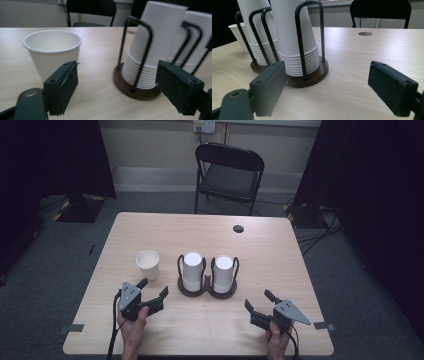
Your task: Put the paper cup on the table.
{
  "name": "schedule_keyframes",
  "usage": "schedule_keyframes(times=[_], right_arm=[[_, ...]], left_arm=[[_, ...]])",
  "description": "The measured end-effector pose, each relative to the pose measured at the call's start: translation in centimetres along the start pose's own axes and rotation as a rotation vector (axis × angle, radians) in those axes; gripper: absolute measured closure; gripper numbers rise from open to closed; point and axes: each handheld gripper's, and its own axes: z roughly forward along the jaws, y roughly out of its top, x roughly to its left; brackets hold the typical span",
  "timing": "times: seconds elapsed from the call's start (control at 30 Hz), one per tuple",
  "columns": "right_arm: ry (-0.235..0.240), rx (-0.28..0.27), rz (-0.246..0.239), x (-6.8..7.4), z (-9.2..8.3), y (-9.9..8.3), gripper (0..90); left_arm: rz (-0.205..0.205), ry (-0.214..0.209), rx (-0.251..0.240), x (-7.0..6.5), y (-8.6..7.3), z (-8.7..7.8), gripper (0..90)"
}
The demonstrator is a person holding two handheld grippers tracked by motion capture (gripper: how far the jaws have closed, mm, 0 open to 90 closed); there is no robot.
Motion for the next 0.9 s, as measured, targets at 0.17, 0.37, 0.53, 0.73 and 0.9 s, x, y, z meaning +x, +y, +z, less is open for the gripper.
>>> schedule_keyframes(times=[0.17,0.37,0.53,0.73,0.9], right_arm=[[-0.002,-0.002,-0.003,0.0,0.0,0.0,14.3],[-0.003,-0.002,-0.005,0.0,0.0,0.0,14.3],[-0.006,-0.007,-0.006,0.1,-0.1,0.0,14.3],[-0.005,-0.006,-0.008,0.1,-0.1,0.0,14.4],[-0.010,-0.004,-0.014,0.2,0.0,0.0,14.5]], left_arm=[[0.051,0.013,-0.035,-1.5,-0.2,-0.4,18.2],[0.052,-0.067,-0.032,-3.6,-0.7,0.0,17.2],[0.106,-0.069,-0.030,-6.0,-1.0,0.5,17.2],[0.146,-0.069,-0.017,-7.1,-2.1,1.1,16.1],[0.112,-0.069,-0.014,-7.1,-3.4,1.7,15.9]])
